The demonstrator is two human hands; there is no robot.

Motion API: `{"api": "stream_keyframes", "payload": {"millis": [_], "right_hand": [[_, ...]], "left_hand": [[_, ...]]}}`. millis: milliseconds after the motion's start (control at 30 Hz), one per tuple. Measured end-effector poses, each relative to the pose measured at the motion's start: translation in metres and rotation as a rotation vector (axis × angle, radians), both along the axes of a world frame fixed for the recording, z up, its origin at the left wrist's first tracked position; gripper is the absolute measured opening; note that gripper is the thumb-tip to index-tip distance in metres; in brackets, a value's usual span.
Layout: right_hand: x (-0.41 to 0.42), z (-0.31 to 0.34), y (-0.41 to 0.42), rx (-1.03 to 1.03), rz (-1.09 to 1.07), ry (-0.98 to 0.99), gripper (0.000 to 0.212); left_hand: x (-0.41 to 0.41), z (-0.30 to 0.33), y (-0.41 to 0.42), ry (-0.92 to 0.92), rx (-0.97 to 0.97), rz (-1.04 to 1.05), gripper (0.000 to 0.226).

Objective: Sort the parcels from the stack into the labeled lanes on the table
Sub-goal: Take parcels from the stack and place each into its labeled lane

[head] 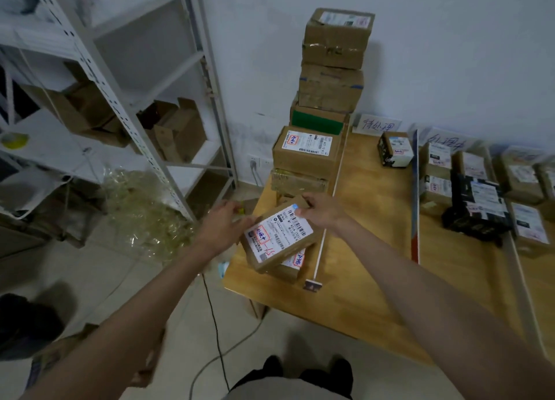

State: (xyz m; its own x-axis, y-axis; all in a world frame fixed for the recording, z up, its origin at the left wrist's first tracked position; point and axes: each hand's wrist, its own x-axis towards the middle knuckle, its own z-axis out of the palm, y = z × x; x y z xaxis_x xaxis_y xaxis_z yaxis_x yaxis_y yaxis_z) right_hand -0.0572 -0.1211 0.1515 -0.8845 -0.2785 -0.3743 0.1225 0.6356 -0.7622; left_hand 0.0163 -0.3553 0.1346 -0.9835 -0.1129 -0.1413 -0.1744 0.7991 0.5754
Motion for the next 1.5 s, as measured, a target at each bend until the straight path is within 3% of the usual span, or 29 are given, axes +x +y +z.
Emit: {"api": "stream_keyframes", "payload": {"millis": [133, 300, 533, 700, 1000, 1500], "right_hand": [[-0.004, 0.021, 0.001, 0.048, 0.126, 0.013, 0.040], [-0.003, 0.034, 0.021, 0.052, 0.147, 0.012, 0.033], [0.004, 0.034, 0.067, 0.052, 0.012, 0.038, 0.042], [0.012, 0.020, 0.122, 0.185, -0.241, 0.259, 0.040], [0.055, -0.014, 0.253, 0.443, -0.561, 0.297, 0.042], [0.067, -0.054, 0.466, 0.640, -0.597, 0.339, 0.041]], "left_hand": [[-0.016, 0.021, 0.020, -0.275, 0.156, -0.275, 0.044], [-0.026, 0.024, 0.045, -0.237, 0.071, -0.411, 0.016], [-0.040, 0.025, 0.087, -0.241, 0.139, -0.478, 0.028], [-0.051, 0.026, 0.132, -0.167, 0.112, -0.503, 0.027], [-0.066, 0.008, 0.233, -0.210, 0.135, -0.479, 0.029], [-0.090, -0.037, 0.475, -0.266, 0.129, -0.384, 0.036]]}}
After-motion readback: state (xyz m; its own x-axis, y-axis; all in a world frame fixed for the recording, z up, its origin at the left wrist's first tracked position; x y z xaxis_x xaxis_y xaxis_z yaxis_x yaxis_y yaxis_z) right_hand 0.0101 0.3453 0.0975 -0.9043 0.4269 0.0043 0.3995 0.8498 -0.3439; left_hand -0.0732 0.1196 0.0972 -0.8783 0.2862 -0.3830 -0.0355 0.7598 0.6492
